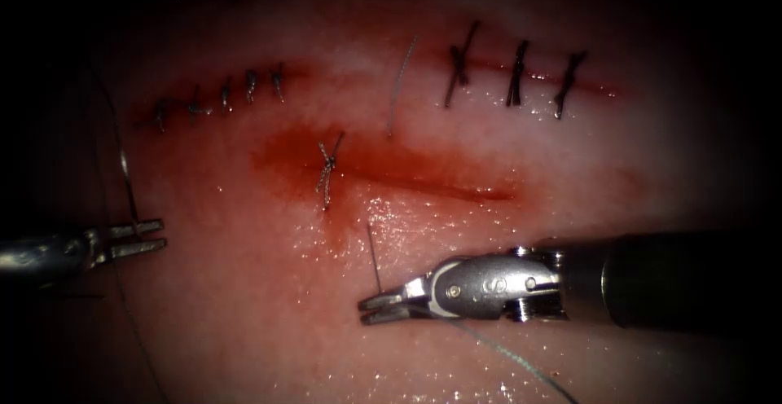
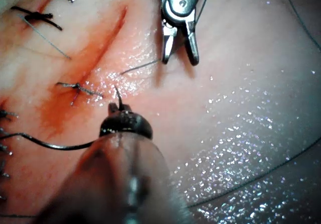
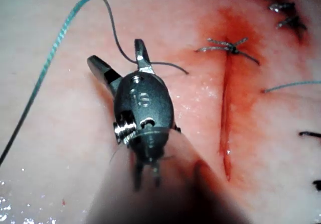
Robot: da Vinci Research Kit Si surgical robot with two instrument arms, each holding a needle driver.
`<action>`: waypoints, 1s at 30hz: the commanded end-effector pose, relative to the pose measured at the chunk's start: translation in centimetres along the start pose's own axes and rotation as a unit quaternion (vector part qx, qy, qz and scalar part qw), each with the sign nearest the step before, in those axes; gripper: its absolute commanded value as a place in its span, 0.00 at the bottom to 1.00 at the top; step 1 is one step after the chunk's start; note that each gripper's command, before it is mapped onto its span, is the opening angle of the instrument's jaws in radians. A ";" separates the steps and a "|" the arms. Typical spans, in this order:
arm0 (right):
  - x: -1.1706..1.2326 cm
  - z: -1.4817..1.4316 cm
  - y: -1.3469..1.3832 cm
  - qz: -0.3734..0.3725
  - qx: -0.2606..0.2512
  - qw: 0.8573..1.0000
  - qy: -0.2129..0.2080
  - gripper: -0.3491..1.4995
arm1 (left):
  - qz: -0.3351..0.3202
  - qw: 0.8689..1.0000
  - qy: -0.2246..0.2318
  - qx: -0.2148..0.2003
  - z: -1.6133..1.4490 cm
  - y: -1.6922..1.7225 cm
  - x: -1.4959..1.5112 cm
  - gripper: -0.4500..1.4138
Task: Wound Closure
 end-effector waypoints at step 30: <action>-0.56 -0.38 1.81 0.527 -0.261 0.805 0.072 0.72 | -0.001 1.000 -0.001 -0.001 0.08 0.06 -0.03 0.00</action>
